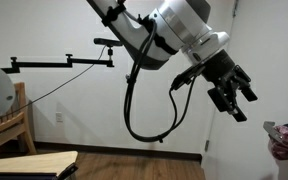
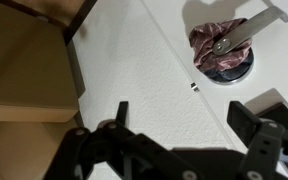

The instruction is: Open the door

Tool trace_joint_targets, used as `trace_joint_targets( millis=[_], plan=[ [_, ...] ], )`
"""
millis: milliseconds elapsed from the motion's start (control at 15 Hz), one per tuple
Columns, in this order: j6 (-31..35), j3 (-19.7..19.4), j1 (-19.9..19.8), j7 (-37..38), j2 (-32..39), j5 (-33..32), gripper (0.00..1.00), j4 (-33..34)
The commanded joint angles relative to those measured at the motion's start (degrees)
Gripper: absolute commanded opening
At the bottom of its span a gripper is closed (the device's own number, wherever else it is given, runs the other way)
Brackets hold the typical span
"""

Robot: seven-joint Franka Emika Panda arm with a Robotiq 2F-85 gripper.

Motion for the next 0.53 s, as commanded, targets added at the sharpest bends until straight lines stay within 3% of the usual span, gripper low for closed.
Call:
trace_joint_targets(
  millis=[0,200,467],
  plan=[
    [-0.15,0.12,-0.07,0.0,1.02,-0.59,1.0,0.36],
    [-0.22,-0.07,-0.45,6.44,-0.74,-3.22,1.0,0.31],
    [-4.25,1.58,0.12,10.34,6.09,-4.77,1.0,3.66]
  ],
)
